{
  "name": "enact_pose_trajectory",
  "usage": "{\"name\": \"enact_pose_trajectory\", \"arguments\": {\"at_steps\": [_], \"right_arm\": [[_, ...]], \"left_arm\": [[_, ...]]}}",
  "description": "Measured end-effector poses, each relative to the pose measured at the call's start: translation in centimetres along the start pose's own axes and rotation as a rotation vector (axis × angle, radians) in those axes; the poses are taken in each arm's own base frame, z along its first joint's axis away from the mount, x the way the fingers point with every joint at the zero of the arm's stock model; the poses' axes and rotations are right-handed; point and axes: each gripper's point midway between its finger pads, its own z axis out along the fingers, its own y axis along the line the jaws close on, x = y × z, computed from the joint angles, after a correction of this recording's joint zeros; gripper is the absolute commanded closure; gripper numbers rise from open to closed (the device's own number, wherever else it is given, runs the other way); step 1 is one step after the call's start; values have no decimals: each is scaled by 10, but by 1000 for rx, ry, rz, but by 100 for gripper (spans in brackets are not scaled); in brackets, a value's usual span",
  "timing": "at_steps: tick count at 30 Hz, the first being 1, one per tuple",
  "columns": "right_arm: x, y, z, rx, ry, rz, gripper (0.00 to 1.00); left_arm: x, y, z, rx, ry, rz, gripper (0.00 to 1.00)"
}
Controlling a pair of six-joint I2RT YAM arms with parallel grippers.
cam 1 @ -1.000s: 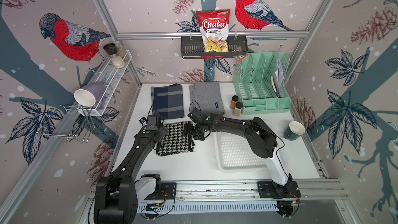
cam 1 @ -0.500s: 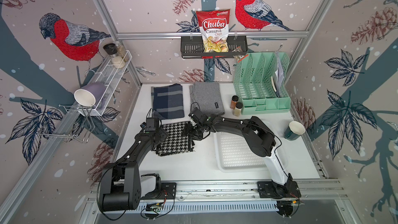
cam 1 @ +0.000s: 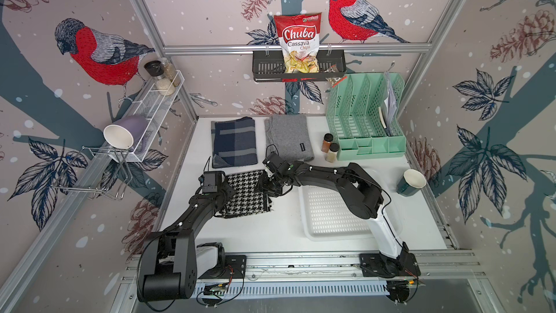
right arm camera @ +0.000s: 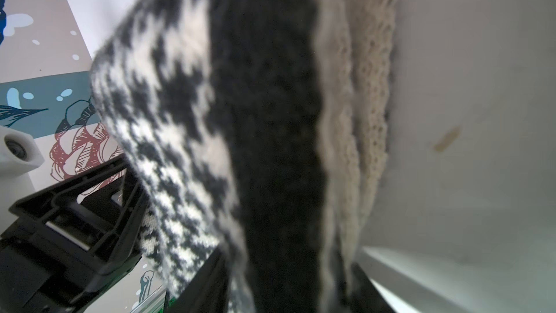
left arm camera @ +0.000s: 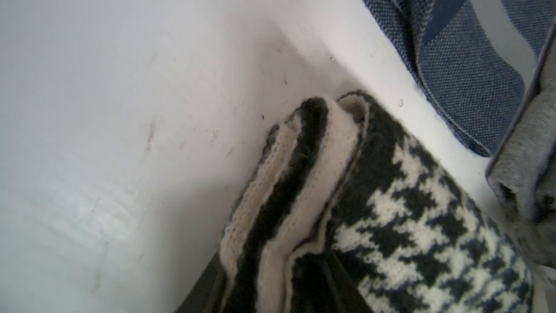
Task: Put the folded scarf in the basket
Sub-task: Pick up the scarf at the center of the board.
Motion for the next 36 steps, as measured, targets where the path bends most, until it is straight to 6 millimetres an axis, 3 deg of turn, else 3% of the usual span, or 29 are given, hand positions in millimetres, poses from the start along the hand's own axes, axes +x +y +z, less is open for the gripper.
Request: {"name": "enact_pose_trajectory", "arguments": {"at_steps": [6, 13, 26, 36], "right_arm": [[-1, -6, 0, 29, -9, 26, 72], [-6, -8, -5, 73, -34, 16, 100], [-7, -5, -20, 138, -72, 12, 100], [-7, 20, -58, 118, -118, -7, 100]], "left_arm": [[3, -5, -2, 49, -4, -16, 100], [6, -10, -5, 87, 6, -20, 100], [7, -27, -26, 175, 12, -27, 100], [-6, -52, -64, 239, 1, -36, 100]]}}
